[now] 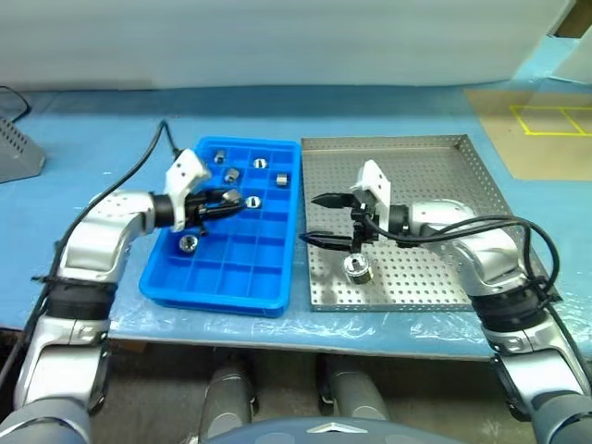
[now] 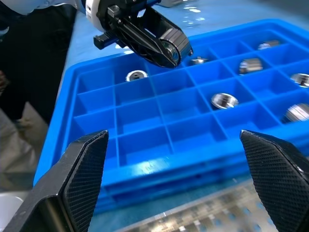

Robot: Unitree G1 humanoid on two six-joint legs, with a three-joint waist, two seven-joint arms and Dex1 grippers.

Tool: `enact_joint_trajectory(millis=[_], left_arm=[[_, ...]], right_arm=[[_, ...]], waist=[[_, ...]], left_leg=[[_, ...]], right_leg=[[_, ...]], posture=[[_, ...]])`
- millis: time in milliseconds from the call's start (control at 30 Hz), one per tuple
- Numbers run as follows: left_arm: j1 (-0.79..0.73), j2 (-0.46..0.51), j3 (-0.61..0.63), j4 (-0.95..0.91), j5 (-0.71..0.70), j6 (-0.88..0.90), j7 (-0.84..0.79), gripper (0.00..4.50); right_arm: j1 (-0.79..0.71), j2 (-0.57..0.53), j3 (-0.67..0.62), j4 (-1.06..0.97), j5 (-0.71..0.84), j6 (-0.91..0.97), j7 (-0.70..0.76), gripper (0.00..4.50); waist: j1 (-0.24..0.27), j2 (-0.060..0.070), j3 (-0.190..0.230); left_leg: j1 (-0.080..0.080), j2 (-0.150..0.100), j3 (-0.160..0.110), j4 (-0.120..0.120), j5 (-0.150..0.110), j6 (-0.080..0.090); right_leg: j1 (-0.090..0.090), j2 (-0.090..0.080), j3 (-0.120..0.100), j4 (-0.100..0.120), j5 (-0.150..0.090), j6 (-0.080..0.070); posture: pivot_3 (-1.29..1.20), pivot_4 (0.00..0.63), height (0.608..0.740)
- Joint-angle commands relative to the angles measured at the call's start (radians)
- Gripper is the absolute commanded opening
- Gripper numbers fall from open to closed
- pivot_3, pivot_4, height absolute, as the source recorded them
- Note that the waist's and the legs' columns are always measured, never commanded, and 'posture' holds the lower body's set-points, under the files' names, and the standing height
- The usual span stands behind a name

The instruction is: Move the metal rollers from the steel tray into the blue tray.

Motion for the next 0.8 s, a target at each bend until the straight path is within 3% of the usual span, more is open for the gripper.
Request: enact_joint_trajectory(millis=[33,200,400,800], left_arm=[[0.033,0.024,0.035,-0.062,0.000,-0.008,0.057,1.30],[0.059,-0.022,0.024,-0.061,0.001,-0.015,0.145,1.30],[0.021,-0.095,-0.042,0.006,0.036,-0.070,0.192,1.30],[0.006,-0.094,-0.055,0.142,0.059,-0.132,0.189,1.30]], right_arm=[[-0.048,0.044,0.030,0.048,-0.033,-0.065,0.044,4.50],[-0.080,0.099,0.044,0.101,-0.065,-0.098,0.073,4.50],[-0.081,0.110,0.036,0.116,-0.086,-0.105,0.094,4.50],[-0.027,0.070,-0.005,0.067,-0.084,-0.079,0.078,4.50]], waist=[[0.024,0.000,0.000],[0.063,-0.001,0.000],[0.067,-0.001,0.000],[0.062,-0.001,0.000]], left_leg=[[0.000,0.000,0.000,0.000,0.000,-0.001],[0.003,0.000,0.001,0.000,0.002,-0.007],[0.004,0.000,0.000,0.000,0.004,-0.009],[0.003,0.001,0.000,-0.005,0.006,-0.012]], right_leg=[[0.000,0.000,0.000,0.001,0.000,0.000],[-0.001,-0.001,0.001,0.009,-0.002,-0.003],[-0.001,-0.001,0.002,0.010,-0.002,-0.003],[-0.004,0.002,0.002,0.009,-0.002,-0.004]], posture=[[-0.12,0.150,0.740],[-0.09,0.150,0.740],[-0.09,0.150,0.740],[-0.13,0.150,0.740]])
